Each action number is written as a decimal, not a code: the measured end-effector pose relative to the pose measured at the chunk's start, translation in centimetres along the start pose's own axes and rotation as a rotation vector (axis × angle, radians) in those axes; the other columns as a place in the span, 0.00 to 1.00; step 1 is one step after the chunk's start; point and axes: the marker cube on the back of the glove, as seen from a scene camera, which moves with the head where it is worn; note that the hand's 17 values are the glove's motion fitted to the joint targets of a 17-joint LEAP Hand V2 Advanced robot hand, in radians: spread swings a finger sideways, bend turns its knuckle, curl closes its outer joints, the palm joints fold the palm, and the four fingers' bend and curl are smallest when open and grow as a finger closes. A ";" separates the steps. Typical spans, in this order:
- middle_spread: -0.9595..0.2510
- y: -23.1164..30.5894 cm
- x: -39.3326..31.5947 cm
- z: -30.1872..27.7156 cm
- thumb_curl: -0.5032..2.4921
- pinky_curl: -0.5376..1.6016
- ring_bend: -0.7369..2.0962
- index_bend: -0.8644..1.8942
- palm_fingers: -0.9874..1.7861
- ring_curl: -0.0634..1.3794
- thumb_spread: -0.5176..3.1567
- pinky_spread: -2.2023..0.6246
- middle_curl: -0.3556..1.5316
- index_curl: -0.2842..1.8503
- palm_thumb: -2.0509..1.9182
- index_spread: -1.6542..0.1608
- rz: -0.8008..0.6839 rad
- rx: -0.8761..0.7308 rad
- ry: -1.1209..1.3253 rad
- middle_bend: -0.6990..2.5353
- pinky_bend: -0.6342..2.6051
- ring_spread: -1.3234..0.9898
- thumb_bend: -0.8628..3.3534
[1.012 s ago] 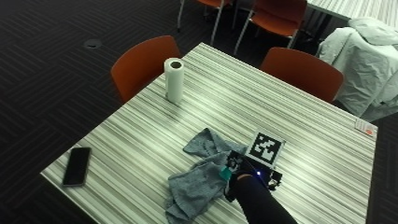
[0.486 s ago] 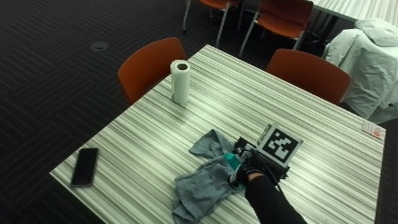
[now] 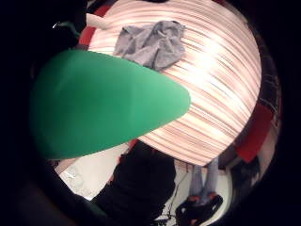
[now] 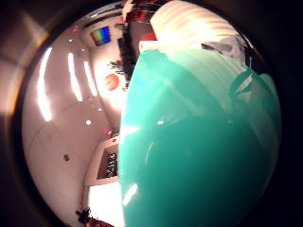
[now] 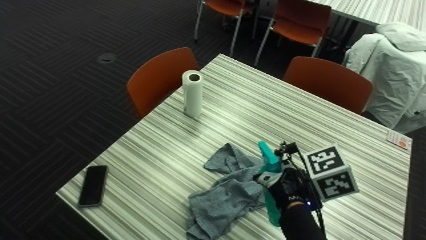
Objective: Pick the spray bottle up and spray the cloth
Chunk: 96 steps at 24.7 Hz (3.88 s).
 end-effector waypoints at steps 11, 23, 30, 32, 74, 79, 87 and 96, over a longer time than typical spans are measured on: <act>0.76 2.6 -0.1 -1.6 0.42 0.38 0.41 0.38 0.63 0.37 0.26 0.80 0.48 0.39 0.82 0.79 -0.161 0.174 -0.318 0.32 0.24 0.52 0.20; 0.75 2.0 -2.6 -0.8 0.42 0.38 0.40 0.38 0.62 0.37 0.27 0.80 0.48 0.39 0.82 0.79 -0.187 0.159 -0.316 0.32 0.24 0.52 0.20; 0.75 0.9 -7.0 4.1 0.42 0.38 0.40 0.38 0.62 0.37 0.27 0.80 0.49 0.39 0.82 0.79 -0.237 0.107 -0.352 0.32 0.24 0.52 0.20; 0.75 0.3 -7.8 6.0 0.42 0.38 0.40 0.38 0.62 0.37 0.27 0.80 0.49 0.39 0.82 0.79 -0.270 0.074 -0.357 0.32 0.24 0.52 0.20; 0.75 2.0 3.8 13.7 0.41 0.37 0.36 0.36 0.51 0.35 0.32 0.82 0.47 0.38 0.80 0.78 -0.199 -0.064 -0.165 0.31 0.25 0.53 0.19; 0.71 2.0 3.9 13.7 0.39 0.40 0.36 0.33 0.38 0.36 0.34 0.83 0.45 0.36 0.78 0.74 -0.193 -0.083 -0.183 0.27 0.30 0.56 0.19; 0.69 2.5 2.7 14.2 0.38 0.40 0.36 0.35 0.38 0.31 0.36 0.84 0.42 0.30 0.77 0.71 -0.193 -0.083 -0.219 0.27 0.31 0.58 0.20; 0.68 6.1 -1.6 15.1 0.37 0.40 0.36 0.36 0.37 0.31 0.37 0.85 0.41 0.29 0.77 0.71 -0.370 -0.196 -0.326 0.28 0.31 0.59 0.20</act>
